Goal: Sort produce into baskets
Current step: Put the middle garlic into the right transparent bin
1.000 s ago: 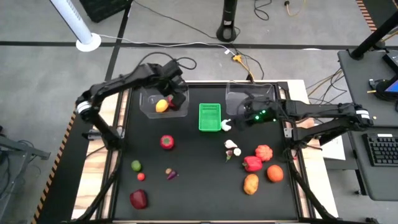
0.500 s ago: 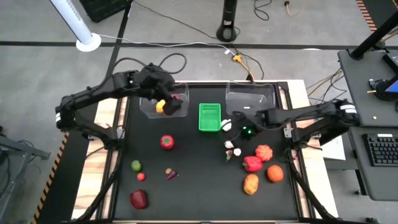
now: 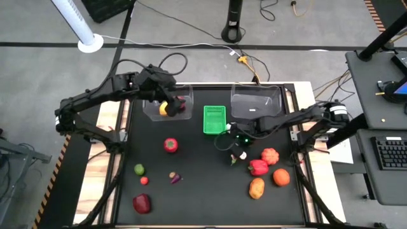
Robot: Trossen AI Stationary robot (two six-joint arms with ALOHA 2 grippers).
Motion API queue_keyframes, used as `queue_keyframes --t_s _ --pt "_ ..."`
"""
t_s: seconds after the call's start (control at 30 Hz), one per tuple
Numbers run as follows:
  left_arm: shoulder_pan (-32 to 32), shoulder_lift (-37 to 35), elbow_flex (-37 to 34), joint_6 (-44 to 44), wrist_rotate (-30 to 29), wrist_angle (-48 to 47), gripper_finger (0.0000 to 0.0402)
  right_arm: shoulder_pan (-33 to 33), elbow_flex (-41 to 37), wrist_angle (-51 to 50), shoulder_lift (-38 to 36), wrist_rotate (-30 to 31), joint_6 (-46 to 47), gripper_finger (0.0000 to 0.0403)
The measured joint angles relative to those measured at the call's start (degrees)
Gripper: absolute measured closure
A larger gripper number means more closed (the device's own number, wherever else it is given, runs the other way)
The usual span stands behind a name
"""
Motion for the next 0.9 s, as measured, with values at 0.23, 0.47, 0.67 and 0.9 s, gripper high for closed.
queue_keyframes --t_s 0.23,0.47,0.67,0.9 --pt "0.0 0.3 -0.1 0.0 0.0 0.4 0.0080 0.0 0.0 4.9 4.2 1.0 -1.3 0.0116" --pt "0.0 0.4 -0.2 0.0 0.0 0.4 0.0080 0.0 0.0 5.3 5.6 1.2 -1.3 0.0202" --pt "0.0 0.7 -0.3 -0.1 0.0 0.0 0.0080 0.0 0.1 5.1 3.5 0.8 -1.0 0.0268" --pt "-0.2 0.8 -0.3 -3.1 0.1 -5.0 0.0080 -0.6 6.4 3.4 -4.1 0.4 -0.2 0.0259"
